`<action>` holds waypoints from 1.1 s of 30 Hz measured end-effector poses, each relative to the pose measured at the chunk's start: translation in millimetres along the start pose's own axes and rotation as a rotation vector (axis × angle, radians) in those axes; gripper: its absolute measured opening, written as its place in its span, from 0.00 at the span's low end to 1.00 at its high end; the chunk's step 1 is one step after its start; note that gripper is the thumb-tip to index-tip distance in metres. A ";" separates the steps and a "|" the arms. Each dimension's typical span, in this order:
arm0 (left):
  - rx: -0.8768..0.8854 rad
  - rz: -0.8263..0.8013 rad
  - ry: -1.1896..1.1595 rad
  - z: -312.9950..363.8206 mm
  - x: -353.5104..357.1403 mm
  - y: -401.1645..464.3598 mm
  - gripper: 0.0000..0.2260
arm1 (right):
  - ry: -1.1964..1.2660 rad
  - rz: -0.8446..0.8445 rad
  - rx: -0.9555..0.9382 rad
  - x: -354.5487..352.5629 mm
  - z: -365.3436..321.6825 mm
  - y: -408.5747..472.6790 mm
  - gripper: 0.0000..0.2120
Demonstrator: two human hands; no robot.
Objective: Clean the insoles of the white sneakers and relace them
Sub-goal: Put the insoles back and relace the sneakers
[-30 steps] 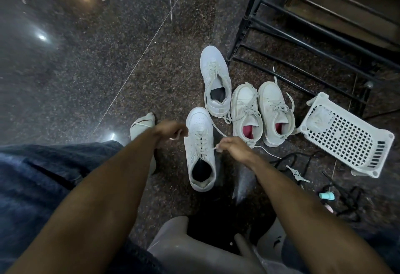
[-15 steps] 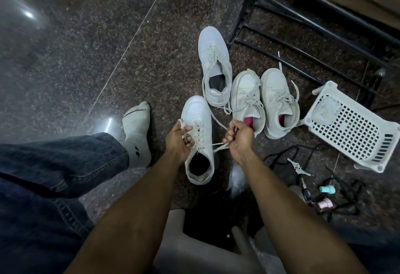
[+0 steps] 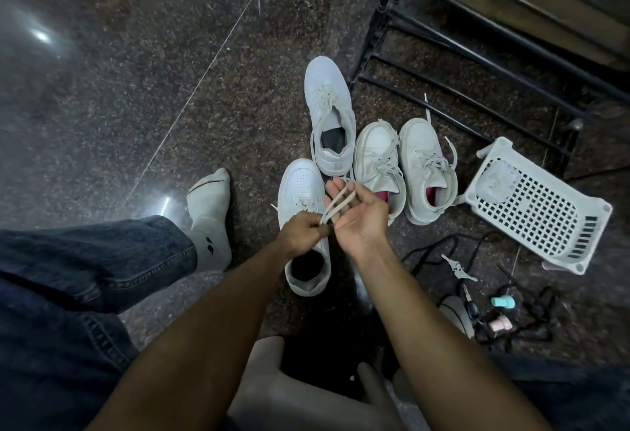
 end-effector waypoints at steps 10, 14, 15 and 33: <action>-0.186 0.037 -0.230 -4.6 -7.4 1.2 0.12 | -1.047 -0.022 -0.212 -33.1 14.8 5.5 0.17; -0.200 0.043 -0.254 -7.0 -7.3 -0.9 0.12 | -1.371 -0.050 -0.374 -38.1 13.7 19.9 0.10; -0.197 0.049 -0.279 -8.3 -7.5 -0.9 0.11 | -1.436 -0.045 -0.383 -38.4 10.7 22.7 0.09; -0.059 0.199 -0.545 -10.3 -12.2 -1.4 0.08 | -1.836 -0.329 -0.176 -32.7 36.4 9.0 0.11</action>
Point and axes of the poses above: each hand's wrist, its own y-axis towards the middle knuckle, its own x-axis out of the palm, z = x × y, the point moved 5 cm from there along y, towards the middle knuckle, and after that the axes turned 10 degrees about -y, right-handed, at the moved point
